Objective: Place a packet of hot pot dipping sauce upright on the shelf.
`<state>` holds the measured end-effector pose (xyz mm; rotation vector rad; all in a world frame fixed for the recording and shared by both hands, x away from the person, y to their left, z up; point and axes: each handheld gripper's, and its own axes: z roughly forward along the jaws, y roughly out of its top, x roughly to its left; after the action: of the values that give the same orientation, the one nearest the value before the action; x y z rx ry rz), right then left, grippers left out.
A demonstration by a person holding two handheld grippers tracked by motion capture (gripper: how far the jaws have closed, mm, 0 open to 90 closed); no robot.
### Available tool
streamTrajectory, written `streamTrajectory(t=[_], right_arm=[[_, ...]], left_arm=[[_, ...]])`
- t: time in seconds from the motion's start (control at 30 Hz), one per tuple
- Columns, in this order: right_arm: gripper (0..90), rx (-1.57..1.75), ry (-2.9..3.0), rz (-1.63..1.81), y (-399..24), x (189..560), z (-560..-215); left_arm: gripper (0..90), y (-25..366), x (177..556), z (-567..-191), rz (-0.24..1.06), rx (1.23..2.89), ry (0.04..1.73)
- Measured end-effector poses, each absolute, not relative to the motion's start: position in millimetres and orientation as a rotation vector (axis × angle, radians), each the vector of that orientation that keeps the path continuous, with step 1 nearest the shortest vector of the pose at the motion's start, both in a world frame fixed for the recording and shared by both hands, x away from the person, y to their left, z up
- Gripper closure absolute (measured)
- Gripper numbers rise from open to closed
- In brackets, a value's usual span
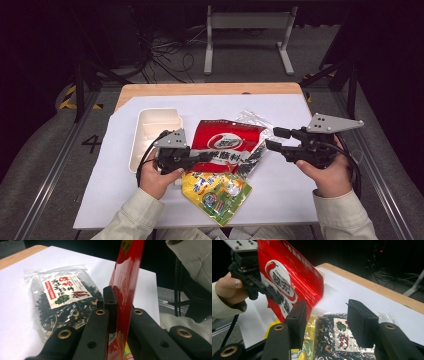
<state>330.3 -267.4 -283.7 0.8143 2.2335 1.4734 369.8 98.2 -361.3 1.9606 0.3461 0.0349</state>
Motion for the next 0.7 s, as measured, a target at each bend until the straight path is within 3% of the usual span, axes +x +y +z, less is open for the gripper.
streamTrajectory(t=[0.7], right_arm=[[49.2, 0.900, 2.228, 1.414, -281, 339, -299]], left_arm=[[90.0, 129, 393, -336, 0.107, 1.915, 0.394]])
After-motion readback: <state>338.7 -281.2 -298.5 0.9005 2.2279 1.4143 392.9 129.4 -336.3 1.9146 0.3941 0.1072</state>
